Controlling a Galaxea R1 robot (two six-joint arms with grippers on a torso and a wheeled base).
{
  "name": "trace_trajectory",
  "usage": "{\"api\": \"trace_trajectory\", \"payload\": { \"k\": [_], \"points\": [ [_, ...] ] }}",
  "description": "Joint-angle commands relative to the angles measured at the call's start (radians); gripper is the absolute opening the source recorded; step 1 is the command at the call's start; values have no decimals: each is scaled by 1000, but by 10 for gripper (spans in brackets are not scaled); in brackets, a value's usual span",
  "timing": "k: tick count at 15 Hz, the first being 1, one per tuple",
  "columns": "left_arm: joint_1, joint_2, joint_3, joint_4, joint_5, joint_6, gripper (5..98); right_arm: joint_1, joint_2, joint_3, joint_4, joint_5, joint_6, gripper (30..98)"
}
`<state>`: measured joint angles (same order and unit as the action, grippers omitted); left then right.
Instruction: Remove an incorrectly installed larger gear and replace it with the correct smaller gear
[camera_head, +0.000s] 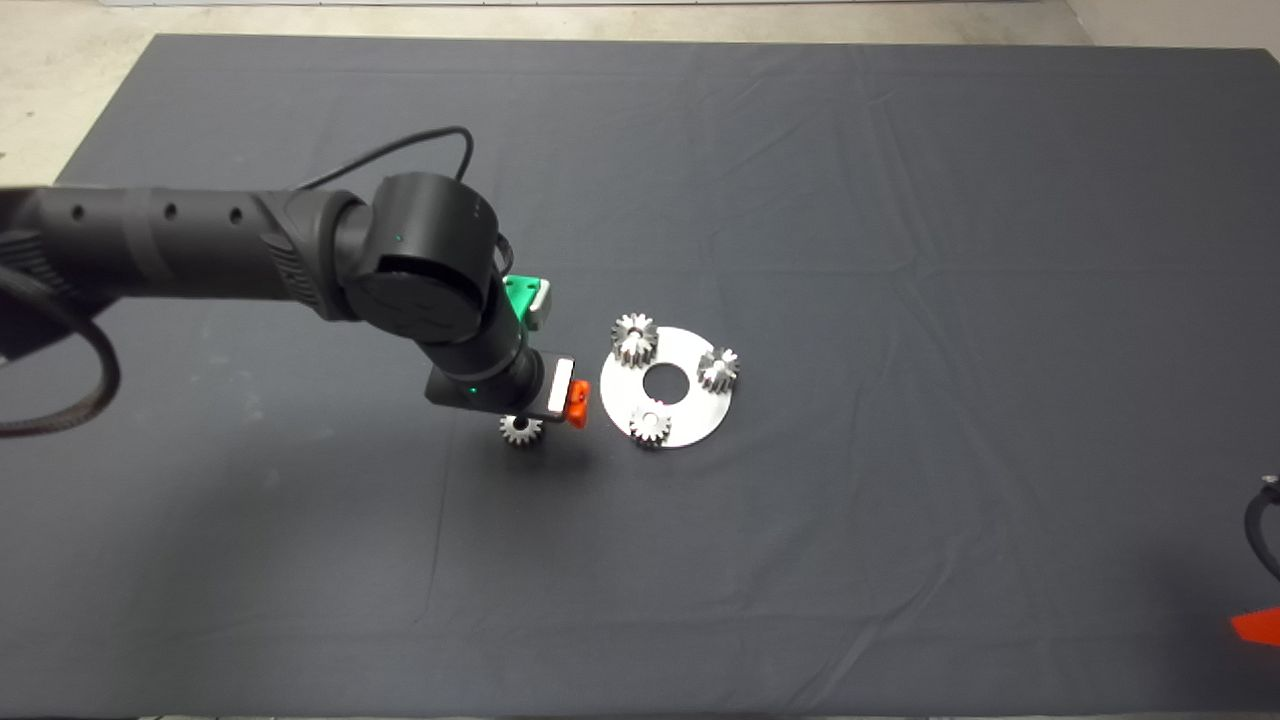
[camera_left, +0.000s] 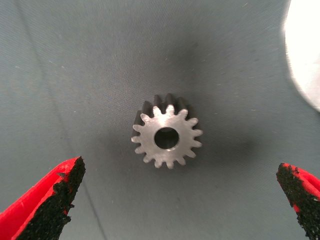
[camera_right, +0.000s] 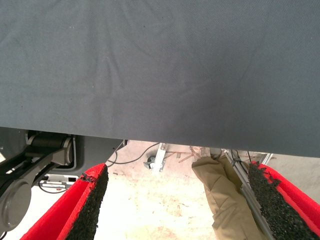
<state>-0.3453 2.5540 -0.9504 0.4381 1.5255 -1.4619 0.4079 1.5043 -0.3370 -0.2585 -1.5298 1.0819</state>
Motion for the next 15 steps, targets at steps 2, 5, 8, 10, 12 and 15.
{"api": "trace_trajectory", "payload": {
  "k": [2, 5, 8, 10, 12, 15],
  "points": [
    [38, 1, -57, 62, 68, 60, 977, 16, 0, 9, 8, -76, -5, 739],
    [43, 15, -71, 67, 67, 61, 977, 16, 6, 9, 8, -76, -5, 739],
    [68, 36, -97, 70, 67, 61, 977, 17, 5, 7, 25, -76, -5, 739],
    [69, 36, -91, 68, 67, 60, 961, 18, 3, 7, 25, -76, -5, 739],
    [69, 36, -92, 68, 67, 60, 944, 19, 5, 7, 25, -76, -5, 739],
    [69, 36, -92, 67, 70, 60, 897, 19, 5, 7, 25, -75, -5, 739]
  ]
}}
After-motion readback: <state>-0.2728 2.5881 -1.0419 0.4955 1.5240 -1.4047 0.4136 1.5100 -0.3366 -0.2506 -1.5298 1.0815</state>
